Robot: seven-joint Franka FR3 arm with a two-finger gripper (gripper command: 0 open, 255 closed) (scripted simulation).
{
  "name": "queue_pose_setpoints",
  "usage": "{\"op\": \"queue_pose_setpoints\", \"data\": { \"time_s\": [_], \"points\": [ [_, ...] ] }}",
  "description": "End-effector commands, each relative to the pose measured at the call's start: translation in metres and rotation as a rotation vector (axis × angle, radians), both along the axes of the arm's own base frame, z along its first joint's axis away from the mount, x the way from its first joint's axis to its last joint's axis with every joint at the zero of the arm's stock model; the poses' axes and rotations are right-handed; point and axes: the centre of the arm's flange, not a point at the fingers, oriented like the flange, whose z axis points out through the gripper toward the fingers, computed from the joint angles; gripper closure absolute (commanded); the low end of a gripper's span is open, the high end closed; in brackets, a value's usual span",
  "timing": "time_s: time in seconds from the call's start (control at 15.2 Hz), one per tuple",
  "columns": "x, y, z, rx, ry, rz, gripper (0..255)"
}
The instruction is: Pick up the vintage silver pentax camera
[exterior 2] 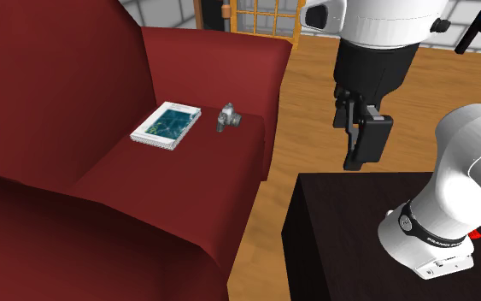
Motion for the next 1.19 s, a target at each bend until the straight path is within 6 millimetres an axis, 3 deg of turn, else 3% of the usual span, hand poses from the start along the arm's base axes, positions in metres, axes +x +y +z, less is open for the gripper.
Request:
{"op": "queue_pose_setpoints", "data": {
  "time_s": [0.0, 1.12],
  "points": [
    [0.0, 0.0, 0.0, 0.0, 0.0, 0.0, 0],
    [0.05, -0.153, -0.125, -0.137, -0.117, -0.042, 0]
  ]
}}
